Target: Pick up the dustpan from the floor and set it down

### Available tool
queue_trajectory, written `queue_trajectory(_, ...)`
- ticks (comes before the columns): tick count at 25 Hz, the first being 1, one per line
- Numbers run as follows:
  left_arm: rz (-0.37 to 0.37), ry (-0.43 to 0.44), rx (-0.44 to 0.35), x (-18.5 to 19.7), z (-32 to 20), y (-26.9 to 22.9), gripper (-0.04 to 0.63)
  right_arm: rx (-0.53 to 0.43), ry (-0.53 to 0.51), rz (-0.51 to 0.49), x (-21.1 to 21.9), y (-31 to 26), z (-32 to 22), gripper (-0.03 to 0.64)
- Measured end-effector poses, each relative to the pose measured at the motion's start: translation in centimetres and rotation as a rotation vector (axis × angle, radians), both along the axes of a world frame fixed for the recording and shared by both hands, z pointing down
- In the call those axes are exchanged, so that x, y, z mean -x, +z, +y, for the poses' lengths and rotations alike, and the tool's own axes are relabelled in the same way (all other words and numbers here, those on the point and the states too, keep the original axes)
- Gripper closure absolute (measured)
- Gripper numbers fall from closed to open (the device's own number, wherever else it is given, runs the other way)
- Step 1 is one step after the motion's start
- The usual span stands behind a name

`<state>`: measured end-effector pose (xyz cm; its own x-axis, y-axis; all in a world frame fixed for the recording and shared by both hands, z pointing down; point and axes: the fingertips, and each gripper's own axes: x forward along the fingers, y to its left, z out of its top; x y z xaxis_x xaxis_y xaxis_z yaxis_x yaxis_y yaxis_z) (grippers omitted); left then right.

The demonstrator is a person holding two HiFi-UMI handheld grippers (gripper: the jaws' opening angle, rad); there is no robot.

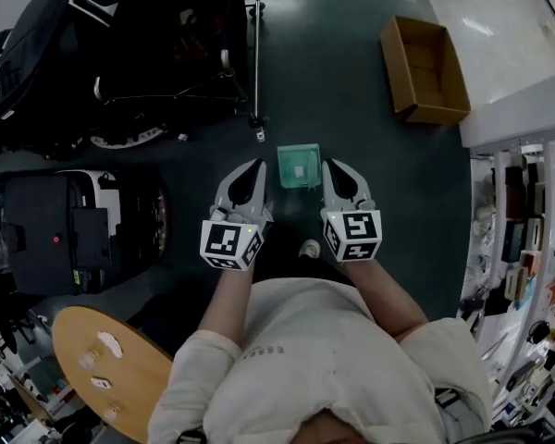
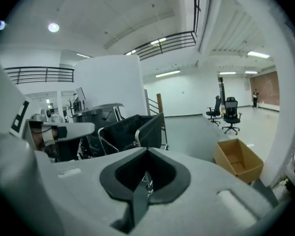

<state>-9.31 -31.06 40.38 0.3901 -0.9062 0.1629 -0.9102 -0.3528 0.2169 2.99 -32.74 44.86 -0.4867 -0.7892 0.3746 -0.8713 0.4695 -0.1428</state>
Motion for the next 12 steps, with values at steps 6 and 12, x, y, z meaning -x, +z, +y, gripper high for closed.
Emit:
queue_trajectory(6, -0.035, -0.008, -0.075, -0.5, 4.5, -3.8, 0.577, -0.078, -0.021, -0.015, -3.0, -4.2, 3.5, 0.624)
queue_trajectory(12, -0.05, 0.059, -0.097, -2.8, 10.9, -5.2, 0.577, -0.092, -0.088, 0.024, -4.8, -5.6, 9.4, 0.624)
